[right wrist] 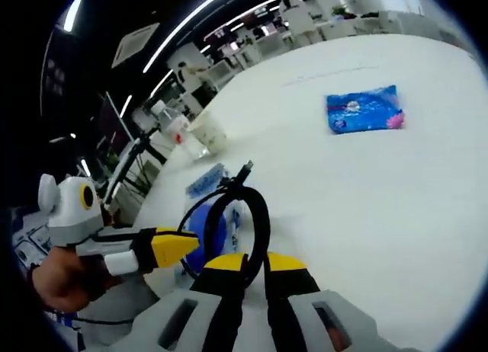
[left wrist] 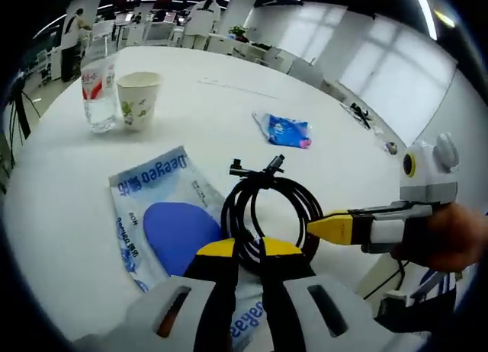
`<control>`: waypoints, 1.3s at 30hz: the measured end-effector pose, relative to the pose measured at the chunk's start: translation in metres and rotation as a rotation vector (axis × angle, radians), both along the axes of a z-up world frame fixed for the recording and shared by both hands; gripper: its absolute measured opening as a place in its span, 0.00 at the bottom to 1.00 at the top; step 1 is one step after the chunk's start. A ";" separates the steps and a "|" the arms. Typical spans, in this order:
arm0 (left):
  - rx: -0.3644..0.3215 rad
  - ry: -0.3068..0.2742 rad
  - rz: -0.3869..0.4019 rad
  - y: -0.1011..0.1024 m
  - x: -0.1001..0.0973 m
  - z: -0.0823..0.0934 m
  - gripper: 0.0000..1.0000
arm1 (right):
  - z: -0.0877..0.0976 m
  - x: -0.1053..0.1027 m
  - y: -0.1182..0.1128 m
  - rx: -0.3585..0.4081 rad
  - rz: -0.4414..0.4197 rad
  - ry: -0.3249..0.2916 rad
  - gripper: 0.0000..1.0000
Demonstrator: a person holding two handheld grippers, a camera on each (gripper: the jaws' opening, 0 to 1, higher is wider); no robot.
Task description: Arrange the tabletop items into an orderly group along one side of the table until the central work area is clear of visible clutter.
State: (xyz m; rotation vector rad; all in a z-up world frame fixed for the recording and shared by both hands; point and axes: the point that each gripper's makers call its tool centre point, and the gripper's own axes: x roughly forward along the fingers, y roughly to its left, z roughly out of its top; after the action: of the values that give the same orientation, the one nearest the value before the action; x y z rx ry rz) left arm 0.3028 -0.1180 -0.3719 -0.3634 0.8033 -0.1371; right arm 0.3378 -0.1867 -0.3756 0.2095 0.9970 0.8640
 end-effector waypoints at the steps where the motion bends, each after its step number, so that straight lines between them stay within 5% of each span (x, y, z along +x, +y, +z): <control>1: -0.004 0.003 -0.006 -0.005 0.001 0.001 0.08 | 0.000 0.003 -0.004 0.002 -0.017 0.001 0.05; 10: 0.012 0.003 -0.076 -0.026 0.022 0.002 0.08 | 0.006 0.016 -0.026 0.039 -0.158 0.027 0.04; 21: -0.008 0.033 -0.082 -0.039 0.033 -0.012 0.07 | -0.002 0.022 -0.044 0.024 -0.202 0.043 0.04; 39: -0.053 0.028 -0.064 -0.063 0.056 -0.008 0.05 | -0.020 0.046 -0.068 0.000 -0.242 0.074 0.04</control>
State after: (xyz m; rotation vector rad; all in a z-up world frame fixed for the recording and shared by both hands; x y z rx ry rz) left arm 0.3584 -0.1814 -0.3797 -0.3901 0.8402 -0.2133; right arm 0.3840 -0.2549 -0.3958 0.3570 1.0166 0.6394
